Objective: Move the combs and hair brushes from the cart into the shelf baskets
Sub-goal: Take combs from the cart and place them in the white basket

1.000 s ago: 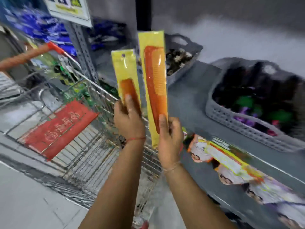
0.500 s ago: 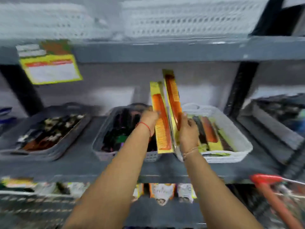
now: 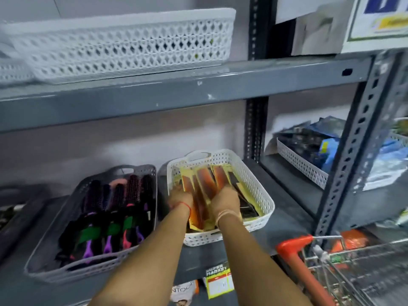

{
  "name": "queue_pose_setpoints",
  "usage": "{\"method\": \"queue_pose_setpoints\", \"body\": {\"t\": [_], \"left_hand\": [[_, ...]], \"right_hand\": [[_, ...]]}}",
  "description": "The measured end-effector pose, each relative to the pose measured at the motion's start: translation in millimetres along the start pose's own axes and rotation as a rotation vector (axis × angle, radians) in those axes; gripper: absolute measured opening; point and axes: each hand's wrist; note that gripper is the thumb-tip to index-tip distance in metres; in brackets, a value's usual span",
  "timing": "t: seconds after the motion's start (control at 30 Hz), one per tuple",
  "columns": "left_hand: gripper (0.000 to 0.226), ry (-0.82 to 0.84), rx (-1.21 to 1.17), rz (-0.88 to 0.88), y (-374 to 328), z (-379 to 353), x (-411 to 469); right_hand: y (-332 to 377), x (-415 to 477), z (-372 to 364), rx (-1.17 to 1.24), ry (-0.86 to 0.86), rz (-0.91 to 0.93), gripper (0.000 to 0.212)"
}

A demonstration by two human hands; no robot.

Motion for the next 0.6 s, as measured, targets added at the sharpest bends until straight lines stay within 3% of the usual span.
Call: {"method": "queue_pose_setpoints", "body": {"t": [0.23,0.37,0.43,0.6], "left_hand": [[0.035,0.062,0.280,-0.182,16,-16,-12],[0.043,0.088,0.373,-0.256,17,-12,-11],[0.041,0.113,0.309,-0.329,18,-7,-18],[0.037,0.170,0.368,-0.569,44,40,-51]], "right_hand": [[-3,3,-11,-0.435,-0.022,0.072,0.053],[-2,0,-13,-0.481,-0.070,0.135,0.042],[1,-2,-9,-0.483,-0.121,0.226,0.039],[21,-33,-12,-0.317,-0.224,0.472,0.039]]}}
Point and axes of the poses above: each hand's wrist, its own x-axis towards the middle knuckle, its own z-axis out of the back of the hand, y = z × x, and after that the axes turned 12 degrees about -x, right-handed
